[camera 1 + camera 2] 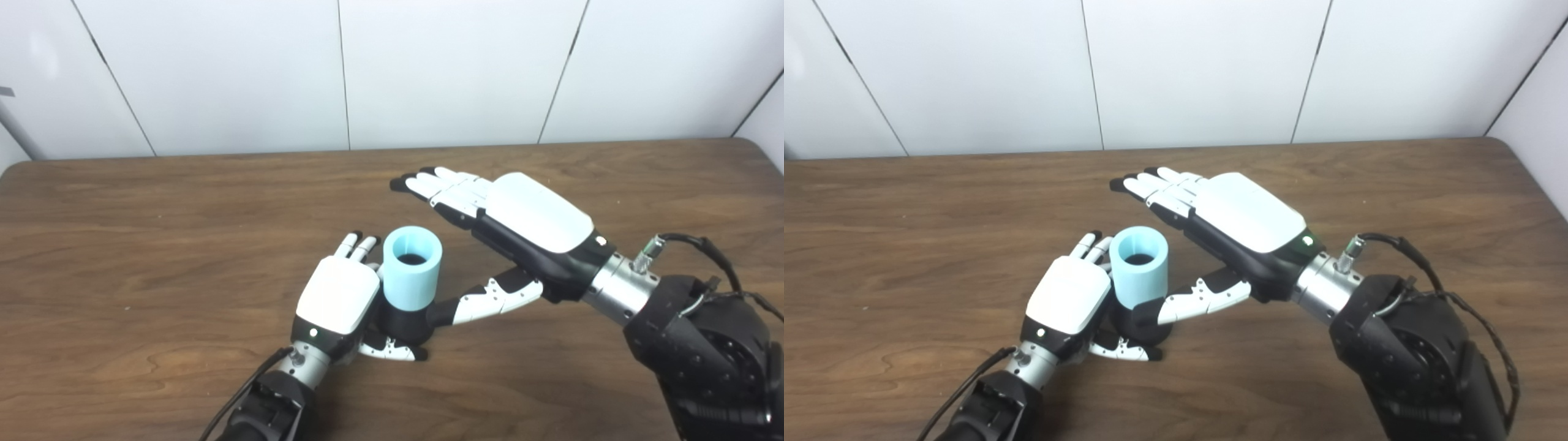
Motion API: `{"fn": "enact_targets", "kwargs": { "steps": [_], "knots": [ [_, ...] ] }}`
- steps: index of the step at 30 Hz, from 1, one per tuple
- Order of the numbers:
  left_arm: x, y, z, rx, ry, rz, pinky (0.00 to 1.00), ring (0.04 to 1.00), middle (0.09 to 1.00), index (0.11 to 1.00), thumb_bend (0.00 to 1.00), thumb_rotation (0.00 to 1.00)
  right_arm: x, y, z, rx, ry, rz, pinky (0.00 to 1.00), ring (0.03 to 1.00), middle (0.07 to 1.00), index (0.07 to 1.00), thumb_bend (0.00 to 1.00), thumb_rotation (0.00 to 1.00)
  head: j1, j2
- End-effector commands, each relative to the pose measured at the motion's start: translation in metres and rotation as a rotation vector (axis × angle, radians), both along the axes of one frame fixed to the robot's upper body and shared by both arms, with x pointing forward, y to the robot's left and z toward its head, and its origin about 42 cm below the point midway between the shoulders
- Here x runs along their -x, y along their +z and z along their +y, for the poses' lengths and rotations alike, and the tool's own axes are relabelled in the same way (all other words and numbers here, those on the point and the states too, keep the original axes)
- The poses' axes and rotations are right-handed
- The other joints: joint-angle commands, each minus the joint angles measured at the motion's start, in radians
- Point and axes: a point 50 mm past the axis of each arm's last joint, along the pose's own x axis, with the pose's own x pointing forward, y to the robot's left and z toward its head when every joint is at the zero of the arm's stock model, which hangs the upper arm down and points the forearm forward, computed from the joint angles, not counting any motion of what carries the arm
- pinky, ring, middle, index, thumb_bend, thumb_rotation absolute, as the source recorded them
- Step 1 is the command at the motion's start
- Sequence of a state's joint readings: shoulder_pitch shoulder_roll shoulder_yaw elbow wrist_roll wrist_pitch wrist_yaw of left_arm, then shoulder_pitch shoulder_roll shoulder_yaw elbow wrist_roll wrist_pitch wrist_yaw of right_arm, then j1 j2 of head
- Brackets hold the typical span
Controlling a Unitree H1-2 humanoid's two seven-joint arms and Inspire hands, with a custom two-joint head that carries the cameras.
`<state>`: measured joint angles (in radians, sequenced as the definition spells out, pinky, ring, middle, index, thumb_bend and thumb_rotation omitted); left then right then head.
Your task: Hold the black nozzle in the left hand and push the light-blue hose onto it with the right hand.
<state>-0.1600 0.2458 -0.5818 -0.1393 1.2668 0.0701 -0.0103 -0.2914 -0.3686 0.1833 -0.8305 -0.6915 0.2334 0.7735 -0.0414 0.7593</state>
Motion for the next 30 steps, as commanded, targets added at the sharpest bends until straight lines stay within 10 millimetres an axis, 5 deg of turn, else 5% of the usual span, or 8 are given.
{"fn": "enact_targets", "kwargs": {
  "steps": [1, 5, 11, 25, 30],
  "knots": [
    [-0.002, 0.001, 0.004, -0.019, -0.023, 0.0, 0.95, 0.89, 0.889, 0.898, 0.96, 0.38, -0.001, 0.006, -0.001, -0.006, -0.007, -0.034, 0.92, 0.97, 0.958, 0.962, 0.63, 0.97, 0.001, 0.002],
    [-0.006, 0.009, 0.01, -0.007, -0.019, -0.02, 0.76, 0.709, 0.711, 0.794, 0.94, 0.35, -0.002, 0.004, -0.001, -0.012, -0.011, -0.027, 0.92, 0.971, 0.959, 0.966, 0.64, 0.98, 0.004, 0.002],
    [-0.011, 0.019, 0.018, 0.001, -0.002, -0.015, 0.55, 0.548, 0.585, 0.723, 0.95, 0.31, -0.004, 0.001, 0.0, -0.014, -0.012, -0.021, 0.92, 0.97, 0.962, 0.971, 0.63, 0.98, 0.002, 0.002],
    [-0.035, 0.069, 0.068, 0.015, 0.007, -0.033, 0.59, 0.586, 0.592, 0.715, 0.96, 0.27, -0.002, -0.001, -0.003, -0.009, -0.023, -0.019, 0.91, 0.965, 0.957, 0.974, 0.63, 1.0, 0.005, 0.008],
    [-0.036, 0.084, 0.082, -0.024, 0.033, -0.012, 0.62, 0.599, 0.594, 0.719, 0.98, 0.34, -0.003, -0.002, -0.004, -0.009, -0.028, -0.022, 0.91, 0.96, 0.95, 0.971, 0.63, 1.0, 0.011, 0.007]
  ]
}}
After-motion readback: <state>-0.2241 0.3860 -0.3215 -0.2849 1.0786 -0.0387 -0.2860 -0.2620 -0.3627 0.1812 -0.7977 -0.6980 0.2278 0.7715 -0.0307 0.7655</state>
